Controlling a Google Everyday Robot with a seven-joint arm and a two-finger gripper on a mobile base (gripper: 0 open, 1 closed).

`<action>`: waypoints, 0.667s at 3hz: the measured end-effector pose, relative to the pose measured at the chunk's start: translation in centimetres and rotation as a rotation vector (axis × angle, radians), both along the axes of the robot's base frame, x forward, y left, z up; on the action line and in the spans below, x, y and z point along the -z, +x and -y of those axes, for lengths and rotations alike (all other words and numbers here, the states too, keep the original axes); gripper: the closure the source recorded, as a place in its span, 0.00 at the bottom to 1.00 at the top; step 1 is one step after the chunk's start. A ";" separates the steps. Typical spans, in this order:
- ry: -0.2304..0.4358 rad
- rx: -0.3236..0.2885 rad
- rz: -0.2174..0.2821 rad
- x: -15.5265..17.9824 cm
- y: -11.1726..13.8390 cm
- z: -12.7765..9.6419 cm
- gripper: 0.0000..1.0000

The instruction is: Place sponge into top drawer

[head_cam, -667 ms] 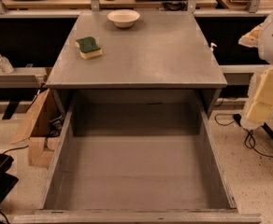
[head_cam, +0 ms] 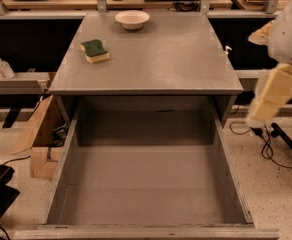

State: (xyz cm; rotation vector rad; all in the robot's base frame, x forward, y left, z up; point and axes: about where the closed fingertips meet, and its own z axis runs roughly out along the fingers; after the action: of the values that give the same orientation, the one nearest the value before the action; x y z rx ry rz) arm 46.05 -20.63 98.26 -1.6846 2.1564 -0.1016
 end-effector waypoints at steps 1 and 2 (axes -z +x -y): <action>0.182 -0.029 0.101 0.7 7.3 -3.0 0.00; 0.360 -0.003 0.197 0.6 14.5 -6.6 0.00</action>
Offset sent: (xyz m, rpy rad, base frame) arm 0.2518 0.1011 0.0142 0.6246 -0.3842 -0.0969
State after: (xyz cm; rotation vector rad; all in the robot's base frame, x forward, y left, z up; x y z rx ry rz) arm 60.50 -14.06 97.65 -1.4095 1.8937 0.1113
